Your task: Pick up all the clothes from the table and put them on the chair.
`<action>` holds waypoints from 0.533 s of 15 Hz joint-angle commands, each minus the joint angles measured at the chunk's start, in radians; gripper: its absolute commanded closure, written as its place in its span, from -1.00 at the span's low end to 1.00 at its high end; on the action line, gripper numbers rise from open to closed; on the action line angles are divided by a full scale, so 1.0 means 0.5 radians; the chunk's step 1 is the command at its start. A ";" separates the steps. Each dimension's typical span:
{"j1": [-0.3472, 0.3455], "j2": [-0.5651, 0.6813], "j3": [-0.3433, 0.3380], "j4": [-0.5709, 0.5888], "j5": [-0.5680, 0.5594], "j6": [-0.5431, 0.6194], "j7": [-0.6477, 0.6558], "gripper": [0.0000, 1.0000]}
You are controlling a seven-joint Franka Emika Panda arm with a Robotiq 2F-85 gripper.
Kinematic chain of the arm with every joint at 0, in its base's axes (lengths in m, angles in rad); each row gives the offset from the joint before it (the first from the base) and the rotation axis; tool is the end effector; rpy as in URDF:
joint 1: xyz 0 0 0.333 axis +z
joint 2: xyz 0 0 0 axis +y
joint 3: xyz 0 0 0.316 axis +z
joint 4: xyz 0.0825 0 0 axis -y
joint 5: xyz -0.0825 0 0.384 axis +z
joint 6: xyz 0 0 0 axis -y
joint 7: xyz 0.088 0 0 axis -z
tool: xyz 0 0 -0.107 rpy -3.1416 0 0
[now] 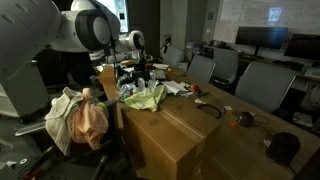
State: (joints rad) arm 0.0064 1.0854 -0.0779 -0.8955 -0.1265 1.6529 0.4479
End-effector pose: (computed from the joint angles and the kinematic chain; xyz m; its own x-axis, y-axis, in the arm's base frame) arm 0.7514 -0.0441 0.2032 0.8617 -0.4618 -0.2102 -0.3911 -0.8684 0.3049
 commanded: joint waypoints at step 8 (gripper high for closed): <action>-0.132 0.318 -0.001 0.477 0.210 -0.307 -0.059 -1.00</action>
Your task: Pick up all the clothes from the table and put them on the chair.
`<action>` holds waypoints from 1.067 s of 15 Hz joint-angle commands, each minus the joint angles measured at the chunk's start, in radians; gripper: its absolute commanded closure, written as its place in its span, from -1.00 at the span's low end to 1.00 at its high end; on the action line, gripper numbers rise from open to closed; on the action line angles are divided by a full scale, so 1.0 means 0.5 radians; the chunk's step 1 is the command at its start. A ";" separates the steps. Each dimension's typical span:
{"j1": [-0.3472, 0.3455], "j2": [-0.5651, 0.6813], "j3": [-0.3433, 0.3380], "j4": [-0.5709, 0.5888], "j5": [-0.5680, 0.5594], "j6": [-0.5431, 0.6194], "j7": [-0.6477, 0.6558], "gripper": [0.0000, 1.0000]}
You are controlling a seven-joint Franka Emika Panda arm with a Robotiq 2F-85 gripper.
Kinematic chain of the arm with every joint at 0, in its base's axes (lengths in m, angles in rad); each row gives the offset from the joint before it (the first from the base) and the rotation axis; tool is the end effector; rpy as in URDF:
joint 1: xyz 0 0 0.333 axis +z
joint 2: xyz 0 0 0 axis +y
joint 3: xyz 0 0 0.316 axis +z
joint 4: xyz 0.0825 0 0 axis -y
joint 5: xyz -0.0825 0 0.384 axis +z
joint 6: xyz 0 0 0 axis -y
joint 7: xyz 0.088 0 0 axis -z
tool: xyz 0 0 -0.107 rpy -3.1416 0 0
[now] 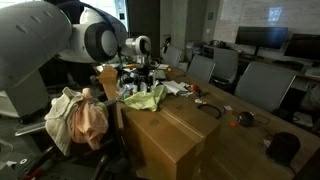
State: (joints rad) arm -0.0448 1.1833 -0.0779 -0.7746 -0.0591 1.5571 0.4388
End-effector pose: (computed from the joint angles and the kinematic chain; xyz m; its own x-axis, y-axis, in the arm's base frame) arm 0.7466 -0.0733 0.1764 0.8078 -0.5088 -0.2976 -0.4359 -0.8555 0.2794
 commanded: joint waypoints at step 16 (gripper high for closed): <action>-0.056 0.213 0.019 0.342 0.044 0.004 -0.047 -0.50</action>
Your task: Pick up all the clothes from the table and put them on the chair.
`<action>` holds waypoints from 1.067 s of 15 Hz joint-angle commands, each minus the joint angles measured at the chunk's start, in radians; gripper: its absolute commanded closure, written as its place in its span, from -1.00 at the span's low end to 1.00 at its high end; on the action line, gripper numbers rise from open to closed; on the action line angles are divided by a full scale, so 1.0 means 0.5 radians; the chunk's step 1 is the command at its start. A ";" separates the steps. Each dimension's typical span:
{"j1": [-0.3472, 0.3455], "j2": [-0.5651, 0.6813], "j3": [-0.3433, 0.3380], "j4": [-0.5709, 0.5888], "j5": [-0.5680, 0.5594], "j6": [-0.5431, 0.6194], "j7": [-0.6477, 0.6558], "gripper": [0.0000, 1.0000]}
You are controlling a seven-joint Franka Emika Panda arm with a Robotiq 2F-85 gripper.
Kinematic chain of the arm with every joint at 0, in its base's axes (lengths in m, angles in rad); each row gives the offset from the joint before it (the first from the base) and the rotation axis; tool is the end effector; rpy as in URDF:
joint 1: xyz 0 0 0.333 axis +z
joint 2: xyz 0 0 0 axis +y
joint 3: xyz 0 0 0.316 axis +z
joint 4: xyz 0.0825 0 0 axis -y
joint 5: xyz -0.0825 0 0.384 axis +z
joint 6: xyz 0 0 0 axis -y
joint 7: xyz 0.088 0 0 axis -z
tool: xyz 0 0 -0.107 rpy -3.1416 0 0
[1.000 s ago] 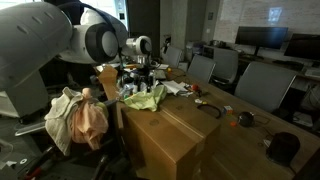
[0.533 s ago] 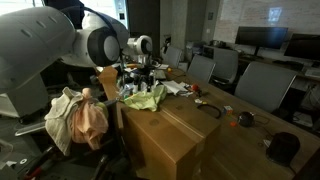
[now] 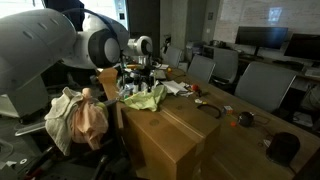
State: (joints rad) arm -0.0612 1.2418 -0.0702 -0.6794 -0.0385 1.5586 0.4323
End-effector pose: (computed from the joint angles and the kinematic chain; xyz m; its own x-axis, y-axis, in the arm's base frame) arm 0.7553 -0.0784 0.1727 0.8150 -0.5086 -0.2778 -0.4534 -0.8581 0.2410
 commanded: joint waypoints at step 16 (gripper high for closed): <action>-0.086 0.007 0.004 0.172 0.012 -0.014 0.007 0.99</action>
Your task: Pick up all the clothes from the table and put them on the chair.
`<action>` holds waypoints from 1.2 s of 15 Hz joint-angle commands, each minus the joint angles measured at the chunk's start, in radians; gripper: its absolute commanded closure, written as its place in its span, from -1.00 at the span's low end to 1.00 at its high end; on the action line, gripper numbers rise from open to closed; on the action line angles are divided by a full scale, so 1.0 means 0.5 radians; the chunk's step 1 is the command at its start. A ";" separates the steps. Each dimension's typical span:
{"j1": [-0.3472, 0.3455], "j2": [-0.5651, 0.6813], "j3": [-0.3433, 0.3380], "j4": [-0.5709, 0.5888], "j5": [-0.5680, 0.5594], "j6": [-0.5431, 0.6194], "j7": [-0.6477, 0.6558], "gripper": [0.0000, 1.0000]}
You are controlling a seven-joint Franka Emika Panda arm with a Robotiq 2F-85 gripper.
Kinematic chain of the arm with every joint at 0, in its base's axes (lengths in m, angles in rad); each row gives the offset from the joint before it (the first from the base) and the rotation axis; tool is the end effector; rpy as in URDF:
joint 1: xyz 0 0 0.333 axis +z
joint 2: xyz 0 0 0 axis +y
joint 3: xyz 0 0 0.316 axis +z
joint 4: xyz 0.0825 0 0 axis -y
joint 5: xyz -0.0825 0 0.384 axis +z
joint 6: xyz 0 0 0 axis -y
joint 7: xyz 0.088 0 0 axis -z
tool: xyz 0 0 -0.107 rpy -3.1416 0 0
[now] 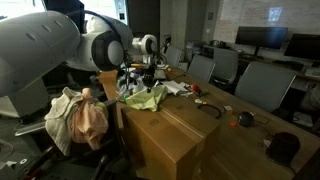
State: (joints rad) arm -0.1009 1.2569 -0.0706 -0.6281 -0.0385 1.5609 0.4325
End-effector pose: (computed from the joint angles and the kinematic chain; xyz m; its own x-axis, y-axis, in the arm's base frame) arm 0.7587 -0.1079 0.1837 0.8059 -0.5393 -0.2444 -0.4932 -0.8398 0.2269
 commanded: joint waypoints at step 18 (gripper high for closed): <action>0.251 -0.884 0.063 -0.501 -0.061 -0.033 -0.165 0.99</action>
State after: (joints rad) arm -0.0053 0.9419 -0.0408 -0.7149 -0.0432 1.5273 0.3886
